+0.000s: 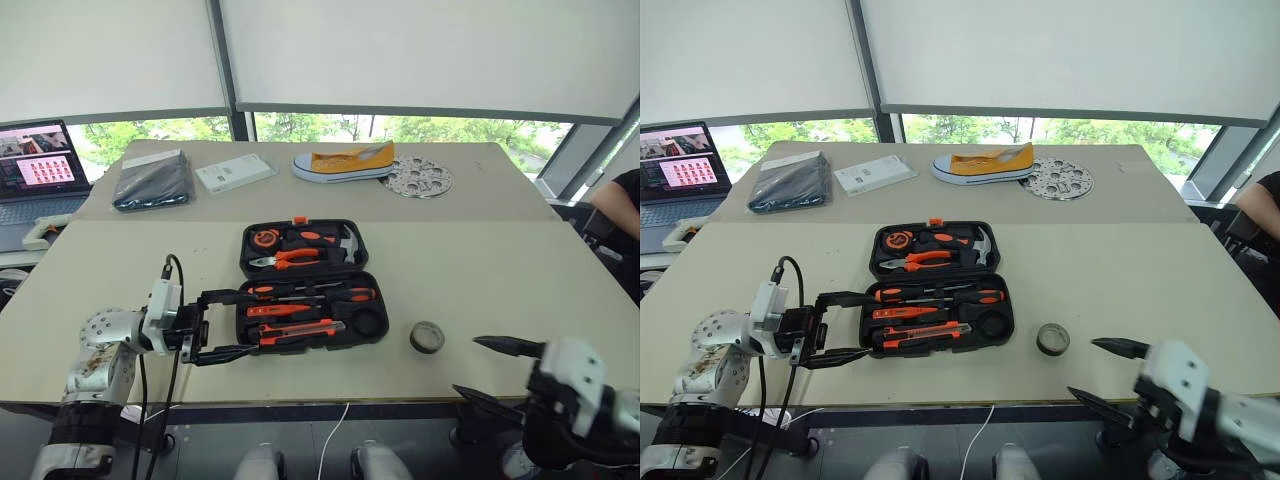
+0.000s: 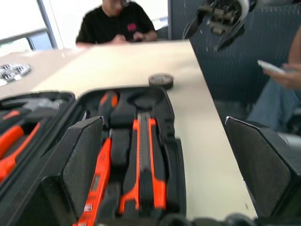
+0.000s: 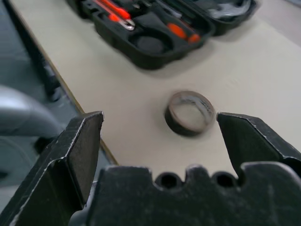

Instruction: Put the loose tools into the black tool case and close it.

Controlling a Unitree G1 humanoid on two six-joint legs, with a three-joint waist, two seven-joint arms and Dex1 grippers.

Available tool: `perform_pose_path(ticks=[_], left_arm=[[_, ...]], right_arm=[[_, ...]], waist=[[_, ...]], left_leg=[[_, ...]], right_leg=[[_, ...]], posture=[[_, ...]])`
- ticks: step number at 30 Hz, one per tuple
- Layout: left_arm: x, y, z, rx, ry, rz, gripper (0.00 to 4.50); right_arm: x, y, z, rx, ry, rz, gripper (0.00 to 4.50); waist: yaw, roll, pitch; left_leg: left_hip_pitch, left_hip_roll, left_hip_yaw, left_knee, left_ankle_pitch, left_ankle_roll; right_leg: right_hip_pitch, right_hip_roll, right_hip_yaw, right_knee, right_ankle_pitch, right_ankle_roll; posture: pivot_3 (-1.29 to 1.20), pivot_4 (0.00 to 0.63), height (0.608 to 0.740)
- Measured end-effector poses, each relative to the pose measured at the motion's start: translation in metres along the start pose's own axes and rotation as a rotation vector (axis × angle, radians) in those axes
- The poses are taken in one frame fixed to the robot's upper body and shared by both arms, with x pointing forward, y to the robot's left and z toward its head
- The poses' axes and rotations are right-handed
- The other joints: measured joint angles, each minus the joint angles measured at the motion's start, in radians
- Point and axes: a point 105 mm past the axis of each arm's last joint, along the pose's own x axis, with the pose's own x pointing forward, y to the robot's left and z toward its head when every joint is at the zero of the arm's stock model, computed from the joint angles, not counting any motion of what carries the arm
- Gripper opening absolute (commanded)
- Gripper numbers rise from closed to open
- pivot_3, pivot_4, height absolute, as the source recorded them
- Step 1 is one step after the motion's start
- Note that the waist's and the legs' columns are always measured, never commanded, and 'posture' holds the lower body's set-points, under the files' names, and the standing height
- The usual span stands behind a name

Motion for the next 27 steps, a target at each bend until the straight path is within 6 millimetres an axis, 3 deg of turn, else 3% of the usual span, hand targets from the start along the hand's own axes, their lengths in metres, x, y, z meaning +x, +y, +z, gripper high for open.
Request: perform_pose_path(ticks=[8,11,16,21,24,26,27], left_arm=[[0.014,-0.003,0.001,0.003,-0.017,-0.002,4.45],[0.018,-0.004,0.001,0.006,-0.005,-0.006,4.50],[0.023,-0.009,0.003,0.017,-0.006,-0.017,4.50],[0.022,-0.013,0.000,0.002,-0.001,-0.011,4.50],[0.023,-0.014,0.001,0.006,0.000,-0.005,4.50],[0.022,-0.014,0.000,0.000,0.001,0.008,4.50],[0.021,-0.014,-0.001,-0.003,0.002,0.018,4.50]], right_arm=[[0.044,-0.005,-0.004,0.053,0.177,0.081,4.50],[0.053,-0.009,-0.014,0.059,0.238,0.079,3.80],[0.062,-0.016,-0.023,0.042,0.305,0.066,1.93],[0.063,-0.022,-0.019,0.013,0.311,0.058,0.27],[0.060,-0.022,-0.017,0.009,0.314,0.086,0.10],[0.062,-0.021,-0.003,0.025,0.253,0.135,0.10],[0.065,-0.021,0.015,0.039,0.177,0.169,0.10]], waist=[[0.012,-0.003,0.001],[0.014,-0.003,0.002],[0.013,-0.003,0.002],[0.011,-0.003,0.002],[0.011,-0.003,0.002],[0.010,-0.003,0.002],[0.005,-0.003,0.002]], left_leg=[[-0.005,-0.002,0.000,0.000,-0.002,0.000],[-0.006,-0.002,0.000,0.000,-0.002,0.000],[-0.005,-0.002,0.000,0.000,-0.002,0.000],[-0.005,-0.001,0.000,0.000,-0.002,0.000],[-0.005,-0.001,0.000,0.000,-0.002,0.000],[-0.005,-0.001,0.000,0.000,-0.002,0.000],[-0.005,0.000,0.000,0.000,-0.002,0.000]], right_leg=[[-0.002,0.000,0.000,-0.002,0.001,0.004],[-0.002,0.000,0.000,-0.003,0.001,0.004],[-0.002,0.000,0.000,-0.002,-0.001,0.007],[-0.002,0.000,0.000,-0.002,-0.001,0.007],[-0.002,0.000,0.000,-0.002,-0.001,0.007],[-0.002,0.000,0.000,-0.002,-0.001,0.007],[-0.002,0.001,0.000,-0.002,0.000,0.007]], posture=[[0.00,0.150,0.740],[0.00,0.150,0.740],[0.00,0.150,0.740],[0.00,0.150,0.740],[0.00,0.150,0.740],[0.00,0.150,0.740],[0.00,0.150,0.740]])
